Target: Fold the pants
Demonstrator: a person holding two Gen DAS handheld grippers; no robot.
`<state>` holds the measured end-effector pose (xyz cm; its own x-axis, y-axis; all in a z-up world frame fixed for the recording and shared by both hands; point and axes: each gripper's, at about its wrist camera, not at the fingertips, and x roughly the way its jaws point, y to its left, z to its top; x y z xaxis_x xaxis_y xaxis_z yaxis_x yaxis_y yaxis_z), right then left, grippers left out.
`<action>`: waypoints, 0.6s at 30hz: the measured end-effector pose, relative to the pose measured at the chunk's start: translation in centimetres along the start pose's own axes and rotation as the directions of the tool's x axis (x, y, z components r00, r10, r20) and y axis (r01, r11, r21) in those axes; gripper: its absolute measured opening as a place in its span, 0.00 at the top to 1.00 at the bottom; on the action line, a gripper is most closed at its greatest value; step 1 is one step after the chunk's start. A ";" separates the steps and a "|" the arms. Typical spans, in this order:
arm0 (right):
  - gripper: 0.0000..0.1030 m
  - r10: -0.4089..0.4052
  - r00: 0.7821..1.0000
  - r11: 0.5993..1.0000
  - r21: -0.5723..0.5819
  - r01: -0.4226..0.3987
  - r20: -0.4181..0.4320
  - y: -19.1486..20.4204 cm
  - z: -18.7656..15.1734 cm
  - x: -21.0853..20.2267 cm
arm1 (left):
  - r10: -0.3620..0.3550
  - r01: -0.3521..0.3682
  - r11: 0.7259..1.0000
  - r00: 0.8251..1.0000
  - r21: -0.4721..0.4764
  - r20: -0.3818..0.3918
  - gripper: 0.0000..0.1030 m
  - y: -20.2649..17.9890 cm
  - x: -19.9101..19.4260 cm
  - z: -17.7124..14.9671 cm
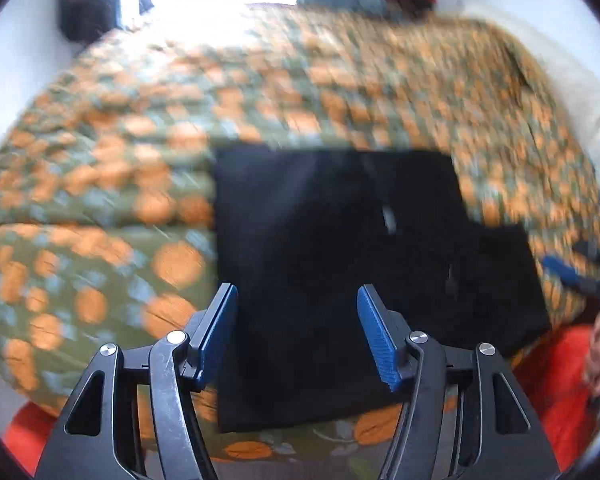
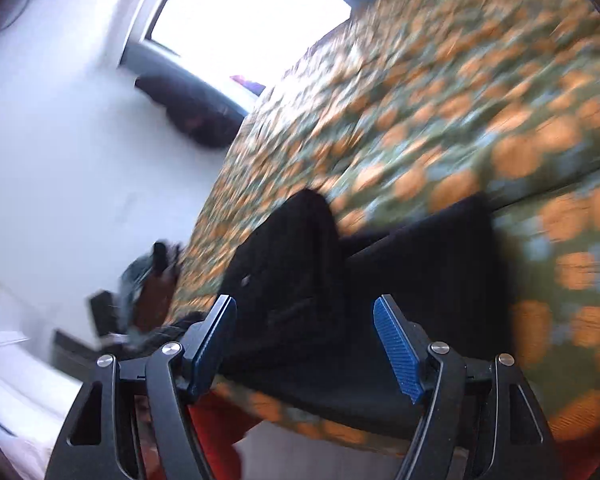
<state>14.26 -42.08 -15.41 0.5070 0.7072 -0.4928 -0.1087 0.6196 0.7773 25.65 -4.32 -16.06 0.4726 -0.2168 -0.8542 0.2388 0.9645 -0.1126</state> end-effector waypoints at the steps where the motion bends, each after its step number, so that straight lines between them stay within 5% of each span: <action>1: 0.31 0.027 0.998 1.000 0.009 -0.026 -0.053 -0.1 0.5 1.5 | 0.028 -0.028 0.999 1.000 0.041 -0.001 0.38 -0.7 0.5 -0.4; 3: 0.33 0.053 0.983 0.999 0.017 -0.051 -0.173 -0.4 1.4 4.8 | 0.054 -0.054 0.993 0.999 0.101 0.004 0.37 -2.0 1.3 -1.1; 9: 0.53 0.022 0.914 0.999 -0.020 -0.033 -0.405 -0.4 1.4 10.0 | -0.013 0.013 1.000 1.000 0.020 -0.007 0.36 -0.3 1.0 -1.4; 12: 0.57 -0.046 0.900 0.996 -0.086 0.009 -0.434 0.0 1.8 10.8 | -0.012 0.012 1.000 1.000 0.021 0.002 0.34 -0.5 1.2 -1.6; 16: 0.57 0.022 0.872 0.993 -0.093 -0.077 -0.490 0.7 2.2 12.2 | -0.026 0.026 1.000 1.000 -0.005 0.006 0.31 0.0 1.8 -1.7; 18: 0.67 -0.028 0.861 0.989 -0.138 -0.050 -0.508 0.9 2.1 12.6 | -0.029 0.029 0.999 1.000 -0.017 0.005 0.26 0.4 2.0 -1.7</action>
<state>22.37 -33.33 -20.06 0.0051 0.7645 -0.6446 -0.2510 0.6250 0.7392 25.23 -4.15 -18.63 0.4701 -0.2457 -0.8478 0.2383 0.9601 -0.1461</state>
